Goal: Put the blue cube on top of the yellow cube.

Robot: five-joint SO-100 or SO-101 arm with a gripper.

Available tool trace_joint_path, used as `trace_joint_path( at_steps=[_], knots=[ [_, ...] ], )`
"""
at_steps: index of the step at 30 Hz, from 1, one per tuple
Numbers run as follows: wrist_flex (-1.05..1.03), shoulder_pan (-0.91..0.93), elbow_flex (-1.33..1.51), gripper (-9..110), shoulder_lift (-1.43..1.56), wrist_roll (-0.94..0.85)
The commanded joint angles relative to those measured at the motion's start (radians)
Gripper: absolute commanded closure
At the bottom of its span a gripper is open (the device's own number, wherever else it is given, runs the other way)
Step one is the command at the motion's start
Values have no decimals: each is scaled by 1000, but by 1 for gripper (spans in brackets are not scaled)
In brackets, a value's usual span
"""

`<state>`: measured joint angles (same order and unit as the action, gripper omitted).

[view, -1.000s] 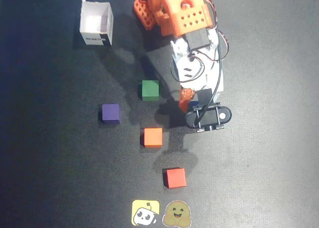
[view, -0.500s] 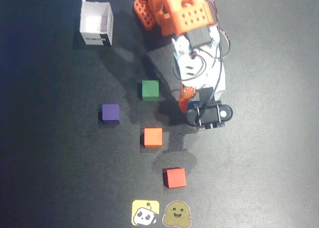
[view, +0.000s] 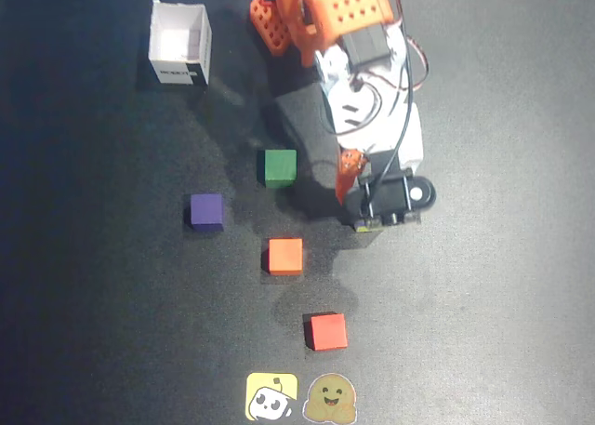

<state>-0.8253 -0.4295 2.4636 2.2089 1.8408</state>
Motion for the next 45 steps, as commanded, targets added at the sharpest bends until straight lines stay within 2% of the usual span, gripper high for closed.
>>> trace_joint_path(
  at_steps=[1,4,8,15,27,34,38,45],
  knots=[
    [-18,-2,-17,80,84,-6],
    [-32,12,-8,84,126,-25],
    [-37,52,17,95,179,-75],
    [-38,135,123,100,330,-175],
    [-109,249,301,101,647,-242],
    [-115,296,307,101,698,-238],
    [-158,330,393,101,884,-238],
    [-259,339,410,101,884,-173]
  ],
)
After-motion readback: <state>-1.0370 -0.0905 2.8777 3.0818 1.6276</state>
